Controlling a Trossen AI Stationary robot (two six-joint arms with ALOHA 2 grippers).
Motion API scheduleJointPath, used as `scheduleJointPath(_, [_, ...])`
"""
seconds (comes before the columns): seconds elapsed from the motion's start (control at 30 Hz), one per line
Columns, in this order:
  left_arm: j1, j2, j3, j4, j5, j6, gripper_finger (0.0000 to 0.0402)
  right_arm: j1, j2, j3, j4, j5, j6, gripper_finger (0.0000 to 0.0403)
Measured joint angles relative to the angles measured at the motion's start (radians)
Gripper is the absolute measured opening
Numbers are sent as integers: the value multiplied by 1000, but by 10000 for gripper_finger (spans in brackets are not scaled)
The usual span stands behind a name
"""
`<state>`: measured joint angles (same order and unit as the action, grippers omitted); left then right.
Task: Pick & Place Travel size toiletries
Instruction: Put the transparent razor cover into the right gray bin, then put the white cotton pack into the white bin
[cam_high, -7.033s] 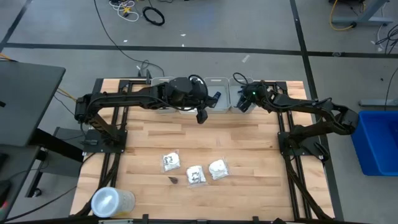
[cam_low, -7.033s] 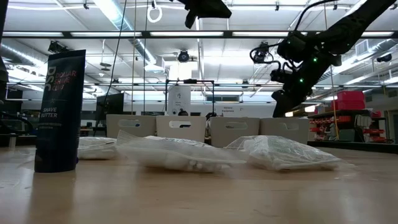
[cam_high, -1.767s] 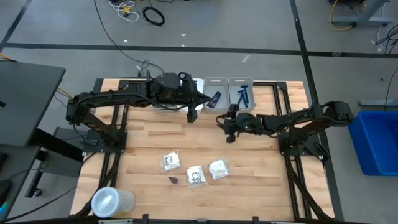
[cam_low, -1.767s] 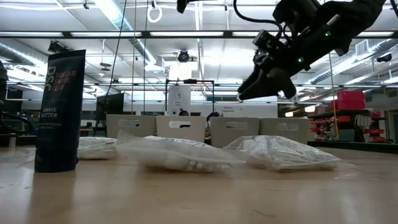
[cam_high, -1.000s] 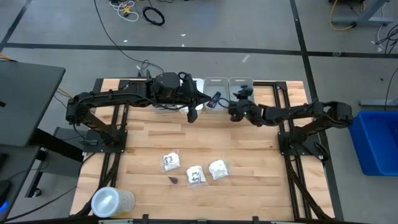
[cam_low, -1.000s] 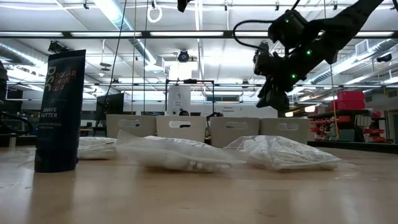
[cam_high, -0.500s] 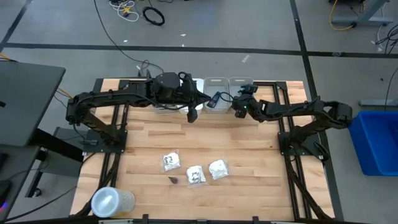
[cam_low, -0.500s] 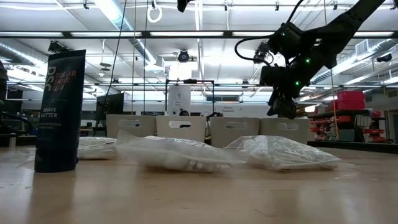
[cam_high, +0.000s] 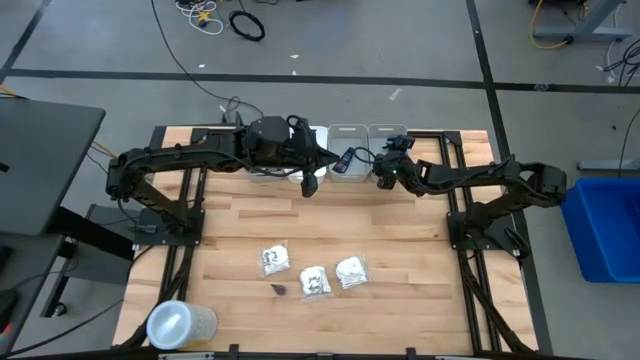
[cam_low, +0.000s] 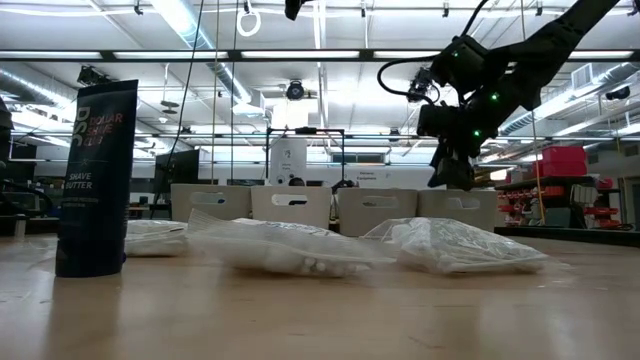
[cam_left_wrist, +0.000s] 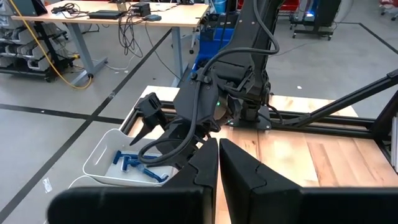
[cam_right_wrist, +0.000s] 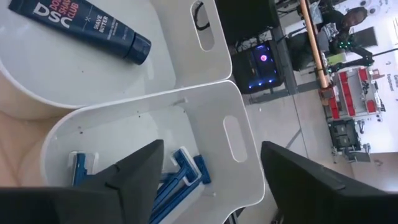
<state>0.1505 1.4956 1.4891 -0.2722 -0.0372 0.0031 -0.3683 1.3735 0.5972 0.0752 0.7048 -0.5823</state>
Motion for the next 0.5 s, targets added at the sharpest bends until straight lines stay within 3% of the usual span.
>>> scheduleJointPath(0.23, [0,0,0,0,0,-13,25,0,0,0,-8,0,-1,322])
scheduleJointPath(0.5, [0,0,0,0,8,-25,25,11,-78,0,18,1,-25,315])
